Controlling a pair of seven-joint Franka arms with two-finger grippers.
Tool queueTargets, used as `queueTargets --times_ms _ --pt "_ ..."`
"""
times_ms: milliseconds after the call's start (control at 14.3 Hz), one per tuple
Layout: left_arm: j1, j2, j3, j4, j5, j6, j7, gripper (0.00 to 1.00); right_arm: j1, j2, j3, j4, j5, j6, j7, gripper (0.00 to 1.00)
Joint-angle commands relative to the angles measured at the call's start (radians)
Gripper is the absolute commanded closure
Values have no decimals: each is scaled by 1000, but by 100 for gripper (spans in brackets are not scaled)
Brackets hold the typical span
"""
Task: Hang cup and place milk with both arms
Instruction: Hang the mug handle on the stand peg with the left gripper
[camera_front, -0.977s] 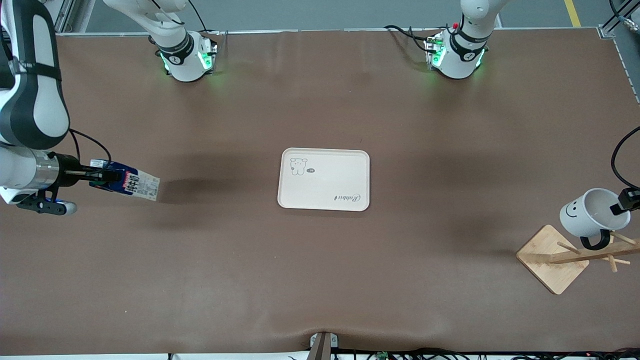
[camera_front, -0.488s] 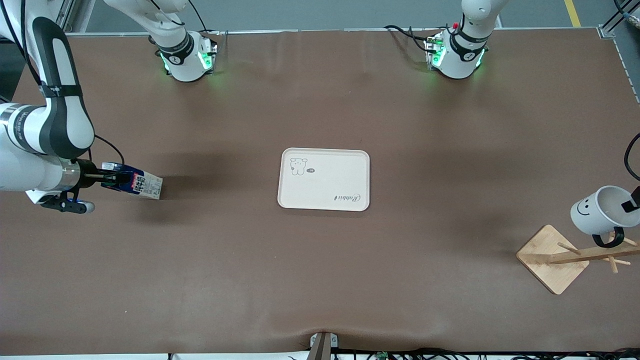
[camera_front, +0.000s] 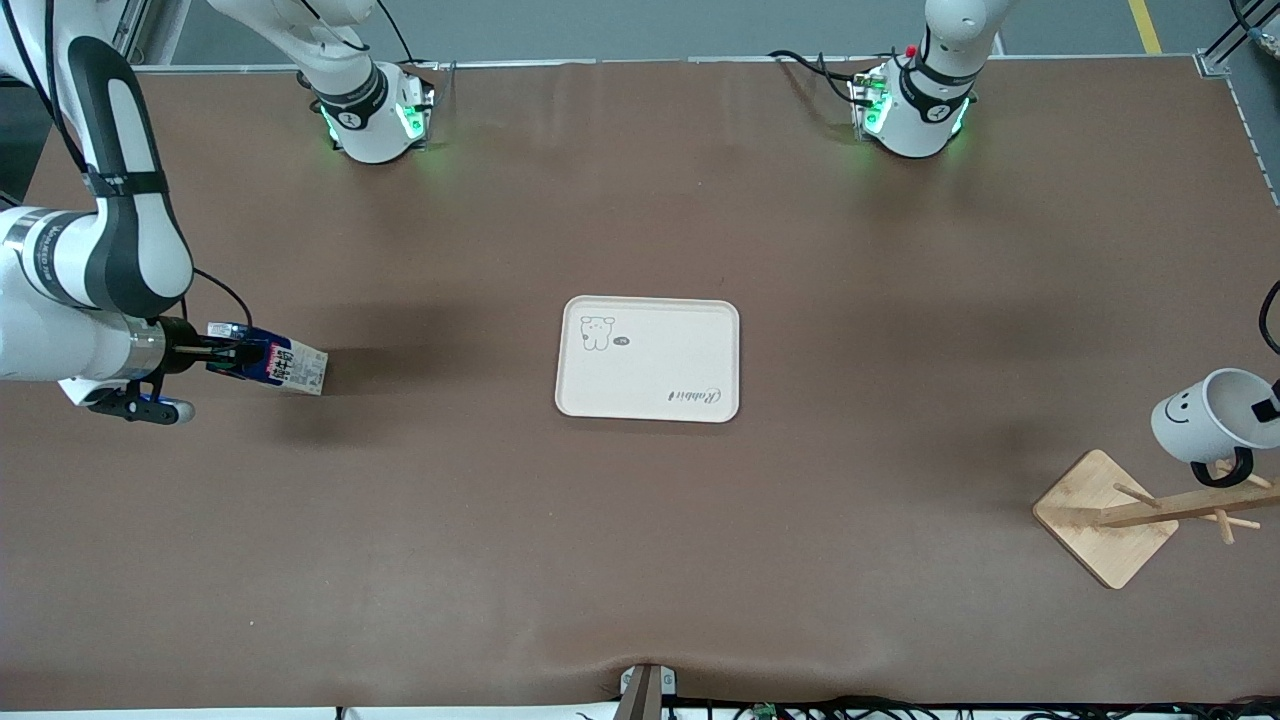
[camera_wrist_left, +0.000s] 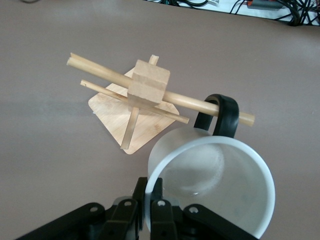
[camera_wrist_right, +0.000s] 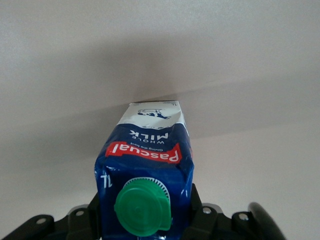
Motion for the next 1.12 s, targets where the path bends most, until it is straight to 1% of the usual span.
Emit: queueTargets --times_ms 0,70,140,209,279,349,628,907,1047 --pt "9 9 -10 14 -21 -3 23 100 -22 -6 24 -29 -10 17 -11 17" --pt "9 13 -10 16 -21 -3 24 100 -22 -6 24 -27 -10 17 -11 0" --pt "9 13 -10 16 -18 -3 24 100 -20 -6 24 -24 -10 17 -11 0" --pt "9 13 -10 16 -17 -3 24 73 -20 -6 24 -21 -10 16 -11 0" --pt "9 12 -11 16 -20 -3 20 31 -20 -6 24 -18 -10 14 -12 0" --pt "7 6 -11 16 -21 -3 13 0 -20 -6 24 -13 -10 13 -14 0" --pt "0 -25 -34 11 -26 -26 -3 0 -23 -6 24 -7 -10 11 -38 0" --pt "0 -85 -89 11 -17 -142 -150 0 -26 -6 24 -9 -8 11 -46 0" --pt "-2 -111 -108 7 -11 -208 -183 0 -26 -5 24 -10 -8 11 -46 0"
